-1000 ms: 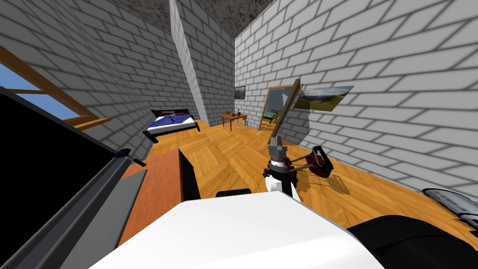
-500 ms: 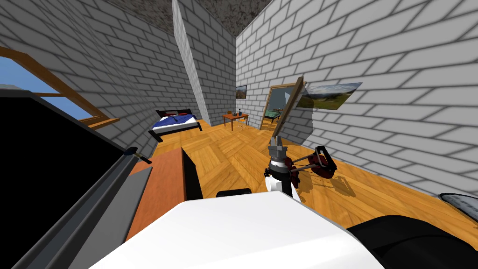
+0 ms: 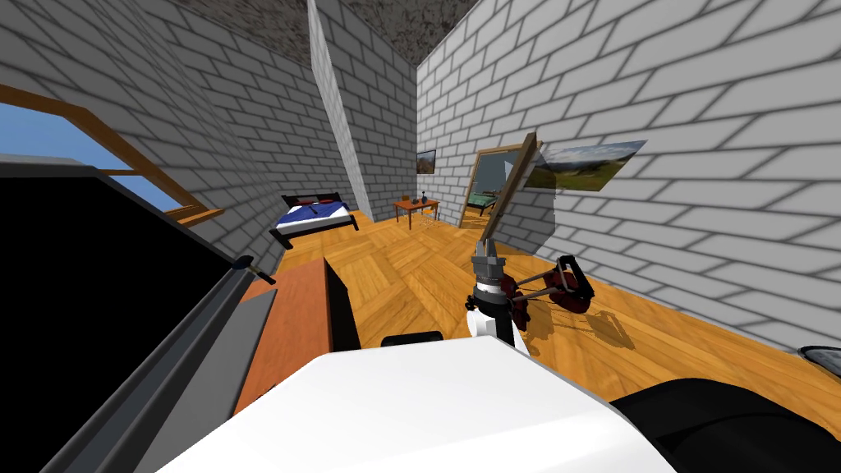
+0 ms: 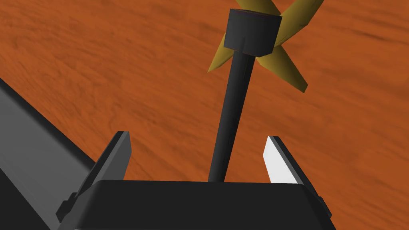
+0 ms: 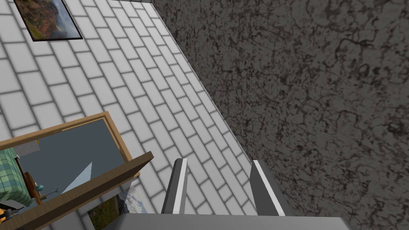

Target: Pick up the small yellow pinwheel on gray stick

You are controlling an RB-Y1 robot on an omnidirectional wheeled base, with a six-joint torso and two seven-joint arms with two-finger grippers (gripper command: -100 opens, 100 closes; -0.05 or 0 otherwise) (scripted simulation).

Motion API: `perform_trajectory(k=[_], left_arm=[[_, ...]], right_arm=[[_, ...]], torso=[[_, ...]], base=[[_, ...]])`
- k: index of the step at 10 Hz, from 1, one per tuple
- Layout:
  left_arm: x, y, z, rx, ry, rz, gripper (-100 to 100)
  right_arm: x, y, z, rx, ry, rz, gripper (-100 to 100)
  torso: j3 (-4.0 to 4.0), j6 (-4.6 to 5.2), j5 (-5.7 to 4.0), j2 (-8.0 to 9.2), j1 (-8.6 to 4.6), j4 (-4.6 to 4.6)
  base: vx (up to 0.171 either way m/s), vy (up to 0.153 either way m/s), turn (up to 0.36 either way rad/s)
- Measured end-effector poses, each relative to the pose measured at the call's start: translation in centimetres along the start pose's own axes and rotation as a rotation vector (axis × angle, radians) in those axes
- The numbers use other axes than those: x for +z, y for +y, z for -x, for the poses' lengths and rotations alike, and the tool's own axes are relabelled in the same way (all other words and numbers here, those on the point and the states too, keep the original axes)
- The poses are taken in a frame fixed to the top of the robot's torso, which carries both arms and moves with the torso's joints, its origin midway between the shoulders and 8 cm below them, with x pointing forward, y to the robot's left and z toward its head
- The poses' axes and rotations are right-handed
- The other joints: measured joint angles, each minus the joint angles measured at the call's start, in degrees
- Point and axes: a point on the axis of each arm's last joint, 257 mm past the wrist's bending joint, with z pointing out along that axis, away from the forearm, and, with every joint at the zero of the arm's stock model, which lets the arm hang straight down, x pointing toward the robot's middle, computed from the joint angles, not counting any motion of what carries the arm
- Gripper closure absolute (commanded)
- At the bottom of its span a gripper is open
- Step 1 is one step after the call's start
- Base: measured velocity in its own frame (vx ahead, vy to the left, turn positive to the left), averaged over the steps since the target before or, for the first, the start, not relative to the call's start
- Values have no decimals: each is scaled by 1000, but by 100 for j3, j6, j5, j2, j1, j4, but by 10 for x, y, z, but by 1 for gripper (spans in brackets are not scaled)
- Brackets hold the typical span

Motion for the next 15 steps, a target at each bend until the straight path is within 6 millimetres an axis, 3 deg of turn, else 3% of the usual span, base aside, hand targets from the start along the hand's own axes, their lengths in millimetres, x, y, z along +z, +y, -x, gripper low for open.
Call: perform_trajectory(k=[3, 8, 10, 11, 15], left_arm=[[14, -18, -23, 33, 22, -36, -100], [16, -18, -26, 73, 22, -38, -100], [22, -31, -29, 61, 4, -62, -100], [22, -32, -29, 62, 2, -64, 100], [23, -32, -29, 60, 3, -64, 100]], right_arm=[[0, 0, 0, 0, 0, 0, 0], [0, 0, 0, 0, 0, 0, 0], [0, 0, 0, 0, 0, 0, 0], [0, 0, 0, 0, 0, 0, 0], [0, 0, 0, 0, 0, 0, 0]], torso=[[-13, 0, 5, -23, 17, -5], [-13, -1, 5, -23, 17, -5], [5, 4, 3, 7, 13, 4], [-1, 1, 3, -4, 16, 2], [-13, 1, 3, -22, 16, -5]], base=[[1, 0, 9], [-12, -2, -36], [-74, -12, -95], [-8, -3, 5], [0, 1, -1]])
